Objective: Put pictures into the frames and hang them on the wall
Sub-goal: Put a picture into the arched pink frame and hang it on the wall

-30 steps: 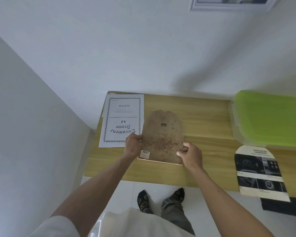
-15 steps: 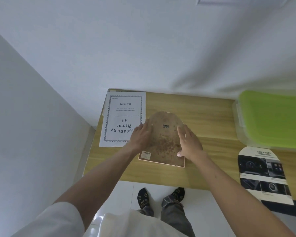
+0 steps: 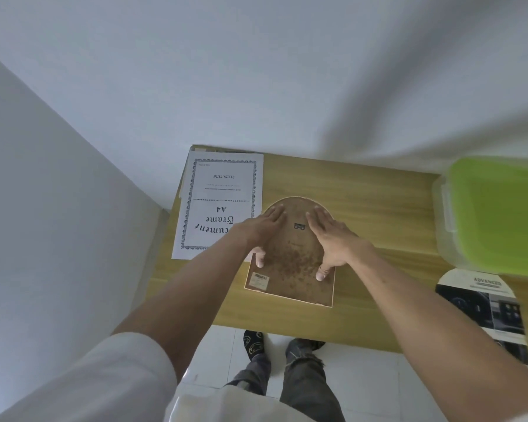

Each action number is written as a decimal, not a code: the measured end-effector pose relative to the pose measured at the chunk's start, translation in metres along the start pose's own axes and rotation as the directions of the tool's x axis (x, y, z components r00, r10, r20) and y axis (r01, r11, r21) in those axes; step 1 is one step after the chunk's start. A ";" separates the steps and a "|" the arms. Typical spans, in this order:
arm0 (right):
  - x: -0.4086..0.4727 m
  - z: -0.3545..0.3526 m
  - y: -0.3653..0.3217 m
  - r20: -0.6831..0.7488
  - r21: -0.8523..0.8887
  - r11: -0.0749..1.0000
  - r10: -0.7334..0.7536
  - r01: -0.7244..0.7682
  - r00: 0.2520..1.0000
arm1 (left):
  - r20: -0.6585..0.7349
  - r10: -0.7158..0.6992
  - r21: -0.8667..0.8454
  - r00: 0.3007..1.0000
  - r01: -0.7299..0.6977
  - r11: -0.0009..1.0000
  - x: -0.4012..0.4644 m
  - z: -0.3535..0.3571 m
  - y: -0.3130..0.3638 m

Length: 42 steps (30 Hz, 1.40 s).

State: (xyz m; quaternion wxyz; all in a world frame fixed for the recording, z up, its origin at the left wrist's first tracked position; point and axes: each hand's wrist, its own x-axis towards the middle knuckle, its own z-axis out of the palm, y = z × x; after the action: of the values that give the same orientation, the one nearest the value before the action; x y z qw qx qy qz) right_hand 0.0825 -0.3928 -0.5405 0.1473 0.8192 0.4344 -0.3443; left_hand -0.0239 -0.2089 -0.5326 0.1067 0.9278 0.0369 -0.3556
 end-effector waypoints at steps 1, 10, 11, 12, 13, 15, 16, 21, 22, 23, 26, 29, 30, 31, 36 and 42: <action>0.000 0.001 -0.001 0.004 0.007 1.000 0.006 -0.006 1.000 | 0.002 -0.001 -0.002 1.000 0.001 1.000 0.000 -0.001 0.001; -0.022 0.016 -0.004 -0.169 0.161 0.986 0.074 -0.047 0.983 | -0.137 -0.136 -0.125 0.981 0.120 0.985 -0.008 0.020 0.024; -0.030 0.023 -0.006 -0.208 0.235 0.970 0.112 -0.061 0.972 | -0.167 -0.168 -0.194 0.972 0.135 0.972 -0.012 0.025 0.027; -0.036 0.036 -0.008 -0.223 0.362 0.928 0.180 -0.091 0.958 | -0.194 -0.215 -0.307 0.957 0.149 0.940 -0.018 0.032 0.030; -0.041 0.048 -0.010 -0.222 0.516 0.849 0.260 -0.113 0.940 | -0.230 -0.268 -0.426 0.936 0.151 0.892 -0.023 0.038 0.032; -0.050 0.064 -0.018 -0.204 0.780 0.617 0.412 -0.107 0.888 | -0.283 -0.359 -0.595 0.889 0.131 0.793 -0.030 0.050 0.034; -0.052 0.066 -0.022 -0.198 0.858 0.507 0.483 -0.088 0.853 | -0.294 -0.389 -0.640 0.873 0.123 0.759 -0.031 0.054 0.034; -0.048 0.061 -0.028 0.080 0.997 -0.058 0.587 -0.056 0.805 | -0.316 -0.475 -0.834 0.821 -0.001 0.553 -0.053 0.040 0.035; -0.050 0.061 -0.026 0.108 0.992 -0.110 0.580 -0.054 0.807 | -0.336 -0.493 -0.858 0.802 -0.045 0.511 -0.058 0.036 0.035; -0.054 0.059 -0.024 0.107 0.989 -0.146 0.575 -0.027 0.811 | -0.345 -0.492 -0.873 0.799 -0.081 0.481 -0.062 0.033 0.035; -0.079 0.043 -0.023 0.036 0.977 -0.192 0.582 0.094 0.812 | -0.407 -0.435 -0.832 0.803 -0.130 0.540 -0.067 0.020 0.038; -0.102 0.024 -0.023 -0.089 0.951 -0.192 0.578 0.242 0.811 | -0.408 -0.394 -0.815 0.824 -0.134 0.564 -0.064 0.010 0.040; -0.108 0.017 -0.022 -0.140 0.946 -0.161 0.583 0.282 0.801 | -0.406 -0.397 -0.825 0.823 -0.143 0.546 -0.058 0.008 0.039; -0.114 0.011 -0.022 -0.184 0.940 -0.129 0.587 0.315 0.788 | -0.403 -0.407 -0.836 0.820 -0.148 0.528 -0.064 -0.003 0.043; -0.142 -0.035 -0.030 -0.435 0.890 0.227 0.683 0.396 0.587 | -0.499 -0.350 -0.832 0.793 -0.325 0.450 -0.095 -0.062 0.083; -0.175 -0.063 -0.045 -0.758 0.651 0.623 0.551 0.433 0.348 | -0.531 -0.422 -0.838 0.735 -0.527 0.138 -0.131 -0.118 0.139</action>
State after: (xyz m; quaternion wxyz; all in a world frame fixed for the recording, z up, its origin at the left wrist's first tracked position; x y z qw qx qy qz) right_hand 0.0058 -0.4397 -0.3711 -0.4840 0.8499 0.2036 0.0447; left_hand -0.0239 -0.3171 -0.3358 0.6795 0.6742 0.2591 0.1290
